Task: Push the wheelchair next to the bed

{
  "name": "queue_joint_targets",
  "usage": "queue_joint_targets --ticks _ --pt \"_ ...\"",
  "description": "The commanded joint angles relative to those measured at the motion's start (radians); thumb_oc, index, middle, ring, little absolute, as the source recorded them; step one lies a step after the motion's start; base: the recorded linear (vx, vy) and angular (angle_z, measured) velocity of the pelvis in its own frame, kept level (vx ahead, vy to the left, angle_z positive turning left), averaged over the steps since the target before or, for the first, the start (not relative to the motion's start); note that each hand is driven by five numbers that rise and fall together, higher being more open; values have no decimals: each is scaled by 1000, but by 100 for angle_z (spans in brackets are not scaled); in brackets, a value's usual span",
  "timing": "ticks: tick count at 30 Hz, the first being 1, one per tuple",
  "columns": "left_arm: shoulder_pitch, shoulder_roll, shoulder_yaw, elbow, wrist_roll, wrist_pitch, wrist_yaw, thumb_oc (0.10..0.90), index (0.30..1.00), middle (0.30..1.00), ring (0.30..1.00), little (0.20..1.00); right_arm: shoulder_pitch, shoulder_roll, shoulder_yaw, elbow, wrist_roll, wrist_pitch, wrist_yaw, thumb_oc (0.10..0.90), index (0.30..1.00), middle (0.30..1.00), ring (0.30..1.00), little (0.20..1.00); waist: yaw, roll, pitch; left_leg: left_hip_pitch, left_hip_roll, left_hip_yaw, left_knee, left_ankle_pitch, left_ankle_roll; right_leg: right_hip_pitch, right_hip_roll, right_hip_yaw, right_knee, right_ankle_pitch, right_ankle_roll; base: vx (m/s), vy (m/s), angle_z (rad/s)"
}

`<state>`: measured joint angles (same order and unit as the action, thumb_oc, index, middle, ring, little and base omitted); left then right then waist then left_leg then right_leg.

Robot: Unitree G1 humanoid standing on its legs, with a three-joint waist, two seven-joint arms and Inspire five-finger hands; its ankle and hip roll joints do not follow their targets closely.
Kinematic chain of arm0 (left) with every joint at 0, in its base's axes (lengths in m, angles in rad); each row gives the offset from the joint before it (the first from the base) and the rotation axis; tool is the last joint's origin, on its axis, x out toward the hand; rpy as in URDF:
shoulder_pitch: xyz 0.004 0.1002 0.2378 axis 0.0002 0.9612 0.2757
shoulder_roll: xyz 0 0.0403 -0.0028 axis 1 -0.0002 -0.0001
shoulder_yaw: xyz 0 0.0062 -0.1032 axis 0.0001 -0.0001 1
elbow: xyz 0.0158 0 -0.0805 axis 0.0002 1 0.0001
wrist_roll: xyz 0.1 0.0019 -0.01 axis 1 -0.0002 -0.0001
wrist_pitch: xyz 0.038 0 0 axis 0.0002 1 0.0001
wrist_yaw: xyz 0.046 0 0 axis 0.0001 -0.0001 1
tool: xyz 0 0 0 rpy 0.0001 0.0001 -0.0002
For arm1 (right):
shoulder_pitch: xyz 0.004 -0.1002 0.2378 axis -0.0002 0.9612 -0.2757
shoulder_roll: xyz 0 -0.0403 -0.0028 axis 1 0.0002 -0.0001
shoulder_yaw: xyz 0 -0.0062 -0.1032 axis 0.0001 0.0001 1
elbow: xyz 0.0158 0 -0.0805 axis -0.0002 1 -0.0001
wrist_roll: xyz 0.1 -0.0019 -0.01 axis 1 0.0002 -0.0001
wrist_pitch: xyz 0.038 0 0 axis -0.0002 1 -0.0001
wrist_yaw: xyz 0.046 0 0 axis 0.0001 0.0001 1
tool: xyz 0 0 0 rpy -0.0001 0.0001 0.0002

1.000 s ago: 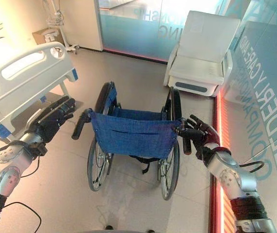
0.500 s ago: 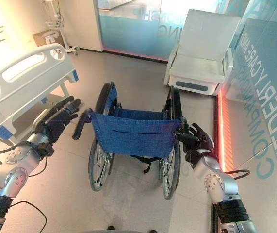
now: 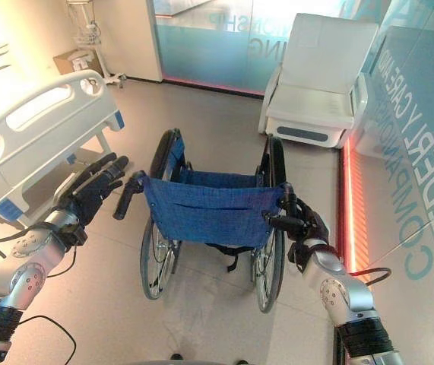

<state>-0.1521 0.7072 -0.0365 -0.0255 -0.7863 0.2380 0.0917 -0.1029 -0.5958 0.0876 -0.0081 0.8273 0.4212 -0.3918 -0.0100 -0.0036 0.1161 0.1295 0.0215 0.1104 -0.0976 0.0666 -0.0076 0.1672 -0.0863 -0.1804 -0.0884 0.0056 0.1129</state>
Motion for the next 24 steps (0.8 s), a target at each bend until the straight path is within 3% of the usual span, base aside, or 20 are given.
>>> queue_joint_targets --ticks 1,5,17,24 --pt "-92 53 24 -51 10 -79 -7 800 900 900 900 900 -111 -54 5 -120 -72 -72 70 800 900 900 900 900 25 -15 -39 24 -46 54 10 -95 5 -21 7 -38 1 21 11 0 0 0" --pt "-94 60 30 -54 3 -70 2 800 900 900 900 900 -127 -79 -14 -152 -101 -99 61 800 900 900 900 900 24 -15 -38 25 -47 51 10 -96 5 -22 8 -36 1 21 11 0 0 0" --pt "-90 57 48 -38 16 -56 -5 800 900 900 900 900 -144 -110 -51 -190 -120 -91 69 800 900 900 900 900 22 -18 -36 28 -46 58 10 -100 6 -21 9 -36 1 18 13 0 0 0" --pt "-68 45 56 -39 32 -45 -7 800 900 900 900 900 -115 -97 -41 -202 -94 -36 135 800 900 900 900 900 25 -18 -32 30 -47 57 10 -98 8 -18 8 -39 1 18 13 0 0 0"
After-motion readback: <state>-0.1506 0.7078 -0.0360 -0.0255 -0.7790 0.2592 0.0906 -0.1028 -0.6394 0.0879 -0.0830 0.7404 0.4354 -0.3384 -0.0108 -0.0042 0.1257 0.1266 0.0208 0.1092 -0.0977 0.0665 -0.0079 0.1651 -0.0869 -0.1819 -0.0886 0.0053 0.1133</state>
